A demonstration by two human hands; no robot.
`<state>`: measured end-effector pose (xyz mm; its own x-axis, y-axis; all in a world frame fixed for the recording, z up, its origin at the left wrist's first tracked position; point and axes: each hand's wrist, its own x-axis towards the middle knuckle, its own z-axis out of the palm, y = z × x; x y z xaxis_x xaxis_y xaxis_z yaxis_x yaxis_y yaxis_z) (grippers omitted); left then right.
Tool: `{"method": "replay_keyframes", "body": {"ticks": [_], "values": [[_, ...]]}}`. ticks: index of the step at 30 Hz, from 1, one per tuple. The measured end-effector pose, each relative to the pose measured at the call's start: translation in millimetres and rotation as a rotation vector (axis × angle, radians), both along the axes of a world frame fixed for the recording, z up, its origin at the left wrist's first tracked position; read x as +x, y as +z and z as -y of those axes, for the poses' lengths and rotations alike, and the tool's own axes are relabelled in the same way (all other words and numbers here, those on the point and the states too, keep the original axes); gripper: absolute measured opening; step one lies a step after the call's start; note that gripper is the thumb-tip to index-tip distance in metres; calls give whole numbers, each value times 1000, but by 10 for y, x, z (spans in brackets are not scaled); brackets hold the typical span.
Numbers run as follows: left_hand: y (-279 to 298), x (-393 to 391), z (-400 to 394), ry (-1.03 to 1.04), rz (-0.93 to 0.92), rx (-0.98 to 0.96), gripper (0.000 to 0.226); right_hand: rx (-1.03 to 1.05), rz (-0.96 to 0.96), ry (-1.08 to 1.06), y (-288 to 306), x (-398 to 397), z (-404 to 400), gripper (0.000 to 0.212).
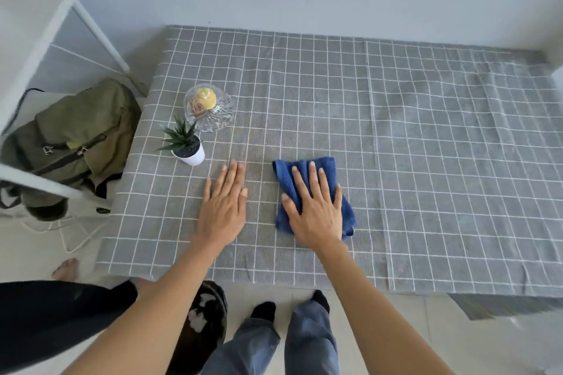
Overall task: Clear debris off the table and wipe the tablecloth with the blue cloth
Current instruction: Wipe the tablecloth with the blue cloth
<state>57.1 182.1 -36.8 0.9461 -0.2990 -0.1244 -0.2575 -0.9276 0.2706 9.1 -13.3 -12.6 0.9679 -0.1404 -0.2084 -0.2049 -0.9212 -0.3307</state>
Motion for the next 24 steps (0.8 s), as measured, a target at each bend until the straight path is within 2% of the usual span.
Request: {"method": "replay_keyframes", "body": {"ticks": [8,11,14,19,24], "values": [[236,-508,301,-21,-171,-36,69,-85,-46,240,80,-583,609,70],[272,-737,478,-122,-124,-43,72,-30,-36,226,83,-716,789,73],[256,-888,629,-198,-40,36,74,-5,-16,224,102,-697,890,76],[331,-871,807,-94,-32,62,66,-19,-62,289,166,-497,835,79],[336,-822,884,-68,-23,145,67,48,-19,283,71,-443,740,68]]}}
